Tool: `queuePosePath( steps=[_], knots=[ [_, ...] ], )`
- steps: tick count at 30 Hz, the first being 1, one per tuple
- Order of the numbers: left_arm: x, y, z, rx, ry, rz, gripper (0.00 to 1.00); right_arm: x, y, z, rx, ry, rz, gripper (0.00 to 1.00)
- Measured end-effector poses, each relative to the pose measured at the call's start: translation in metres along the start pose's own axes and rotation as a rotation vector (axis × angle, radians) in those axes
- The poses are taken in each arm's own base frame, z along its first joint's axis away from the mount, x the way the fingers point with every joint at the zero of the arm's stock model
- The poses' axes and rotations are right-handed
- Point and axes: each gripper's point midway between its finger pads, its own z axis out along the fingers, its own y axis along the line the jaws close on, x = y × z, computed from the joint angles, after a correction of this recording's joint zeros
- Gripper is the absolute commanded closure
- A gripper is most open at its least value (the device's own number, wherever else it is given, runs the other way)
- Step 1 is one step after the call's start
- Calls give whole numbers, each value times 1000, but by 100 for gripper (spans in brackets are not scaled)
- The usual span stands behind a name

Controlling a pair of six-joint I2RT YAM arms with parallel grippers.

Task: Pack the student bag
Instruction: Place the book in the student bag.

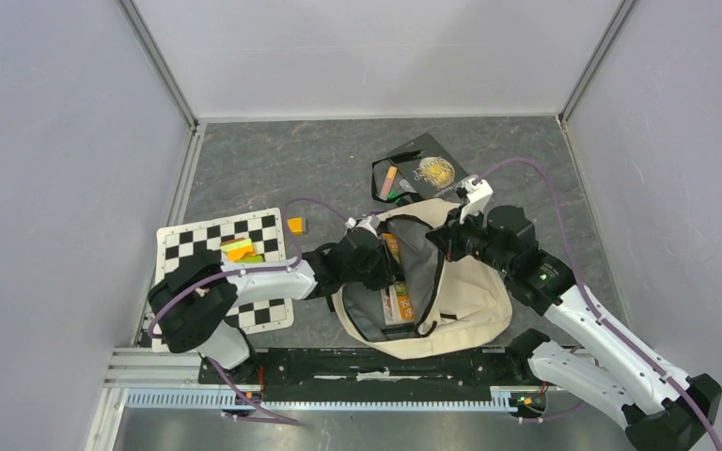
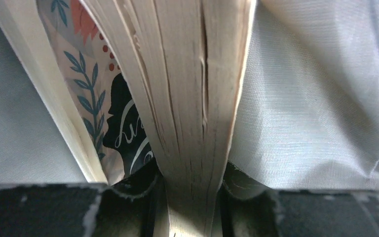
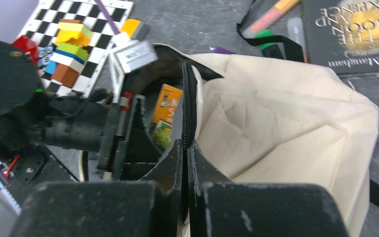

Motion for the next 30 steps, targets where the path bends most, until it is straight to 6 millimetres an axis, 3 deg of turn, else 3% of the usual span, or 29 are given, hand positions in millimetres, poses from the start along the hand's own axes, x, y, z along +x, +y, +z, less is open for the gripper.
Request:
queuePosePath(
  steps=[3,7,10,15,20,23,25,30],
  knots=[
    [-3,3,-5,-31,-22,32,50,8,-12,2,56,7,0,100],
    [-12,19,-25,-122,-77,119,40,27,-35,3,169,39,0,100],
    [-22,25,-46,-169,-124,174,28,47,-56,1,269,78,10,100],
    [-38,18,-81,-174,-209,230,3,87,-83,-4,396,146,31,100],
    [-52,18,-110,-189,-278,258,0,128,-103,-11,483,221,36,96],
    [-59,24,-119,-211,-298,263,0,138,-110,-12,512,245,30,83],
    [-65,28,-123,-223,-309,255,0,142,-111,-11,519,259,29,69],
    [-79,33,-131,-217,-315,230,0,143,-112,-12,520,266,17,20]
  ],
)
